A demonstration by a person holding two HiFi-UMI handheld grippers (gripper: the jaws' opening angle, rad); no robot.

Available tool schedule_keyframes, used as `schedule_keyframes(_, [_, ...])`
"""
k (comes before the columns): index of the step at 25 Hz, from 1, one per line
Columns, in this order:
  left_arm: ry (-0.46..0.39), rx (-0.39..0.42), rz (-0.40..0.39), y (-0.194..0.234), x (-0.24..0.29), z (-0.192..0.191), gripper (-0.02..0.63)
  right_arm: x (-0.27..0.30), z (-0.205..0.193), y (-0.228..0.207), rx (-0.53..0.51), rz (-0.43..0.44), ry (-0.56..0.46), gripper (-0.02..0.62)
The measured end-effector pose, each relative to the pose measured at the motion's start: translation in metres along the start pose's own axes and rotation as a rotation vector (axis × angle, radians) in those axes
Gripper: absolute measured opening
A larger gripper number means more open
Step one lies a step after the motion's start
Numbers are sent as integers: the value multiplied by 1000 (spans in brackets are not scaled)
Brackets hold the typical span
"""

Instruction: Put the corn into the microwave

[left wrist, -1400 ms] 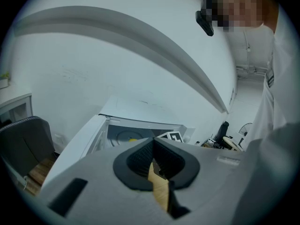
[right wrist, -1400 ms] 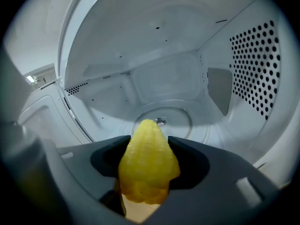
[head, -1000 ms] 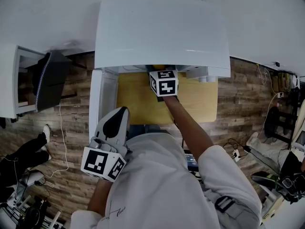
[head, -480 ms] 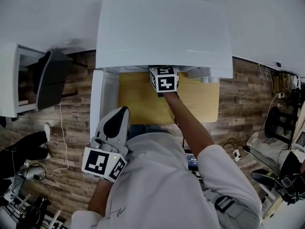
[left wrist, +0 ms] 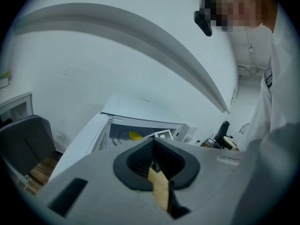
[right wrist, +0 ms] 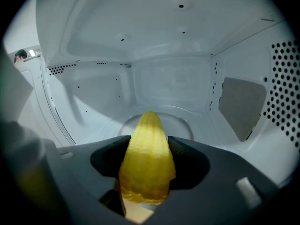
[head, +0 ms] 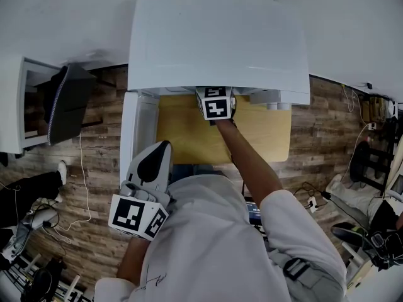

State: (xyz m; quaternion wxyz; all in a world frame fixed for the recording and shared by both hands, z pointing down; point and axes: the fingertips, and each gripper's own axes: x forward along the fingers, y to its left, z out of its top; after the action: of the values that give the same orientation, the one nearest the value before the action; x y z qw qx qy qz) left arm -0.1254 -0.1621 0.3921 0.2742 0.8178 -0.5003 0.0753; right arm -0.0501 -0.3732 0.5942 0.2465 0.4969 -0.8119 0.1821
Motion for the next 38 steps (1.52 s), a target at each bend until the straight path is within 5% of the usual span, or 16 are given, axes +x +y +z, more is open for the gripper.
schedule_keyframes(7, [-3, 2, -4, -1, 0, 0, -8, 3, -2, -3, -78, -47, 45, 267])
schedule_keyframes(24, [-20, 11, -20, -12, -2, 0, -8, -17, 1, 3, 11, 28, -9, 278])
schedule_keyframes(38, [-37, 15, -22, -21, -1, 2, -8, -44, 3, -4, 79, 38, -38, 227])
